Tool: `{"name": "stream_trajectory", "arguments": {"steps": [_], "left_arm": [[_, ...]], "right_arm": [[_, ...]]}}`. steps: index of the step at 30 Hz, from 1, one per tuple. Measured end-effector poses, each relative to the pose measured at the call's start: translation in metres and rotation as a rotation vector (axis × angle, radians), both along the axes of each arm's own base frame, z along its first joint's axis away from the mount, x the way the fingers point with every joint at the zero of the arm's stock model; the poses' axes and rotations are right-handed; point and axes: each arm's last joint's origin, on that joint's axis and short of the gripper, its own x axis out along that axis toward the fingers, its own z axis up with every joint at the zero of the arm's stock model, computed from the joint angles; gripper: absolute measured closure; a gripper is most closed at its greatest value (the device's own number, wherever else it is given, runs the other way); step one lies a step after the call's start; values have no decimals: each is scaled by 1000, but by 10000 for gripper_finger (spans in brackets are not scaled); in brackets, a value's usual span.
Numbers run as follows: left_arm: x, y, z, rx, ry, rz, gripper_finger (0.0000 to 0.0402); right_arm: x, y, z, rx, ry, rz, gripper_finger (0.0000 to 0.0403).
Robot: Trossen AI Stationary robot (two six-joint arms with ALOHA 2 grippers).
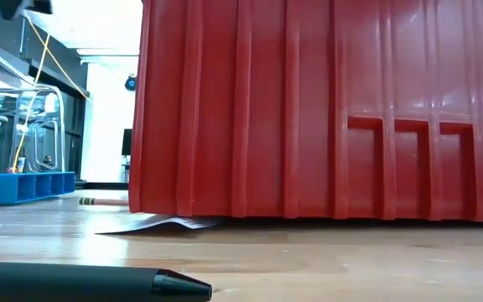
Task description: Sort Items/Unsort Items
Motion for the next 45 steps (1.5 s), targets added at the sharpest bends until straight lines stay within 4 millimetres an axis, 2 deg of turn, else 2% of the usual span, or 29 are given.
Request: {"name": "stream_trajectory", "arguments": {"steps": [3,5,7,10,12,16,20,27,33,37,41,45], "left_arm": [[-6,-6,0,-27,56,118,212],[-13,-11,1,-9,69,155,233],[-21,-17,1,13,101,176,271],[-29,-28,0,32,121,172,357],[-33,-34,-2,69,115,184,388],[-41,-44,-15,107,146,224,398],[-48,-51,-21,136,153,269,400],[-56,-59,-7,94,55,266,401],[-68,-53,-2,142,58,237,401],[-66,-53,2,92,-20,141,401],[-56,-59,11,-12,-188,8,401],[-39,-61,21,35,-348,-113,393]], "right_arm": [[0,0,0,-8,-7,-1,403],[0,0,0,-16,-14,-2,403],[1,0,0,-24,-22,0,403],[1,-1,0,-41,-16,37,403],[1,-1,0,-47,-11,52,403],[5,-3,0,-32,-16,53,403],[18,-4,2,-34,-82,155,403],[32,-19,3,22,-42,214,403],[28,-19,1,78,52,312,403],[25,-18,1,109,80,309,403],[23,-16,2,128,84,306,403],[21,-14,2,143,82,272,403]]}}
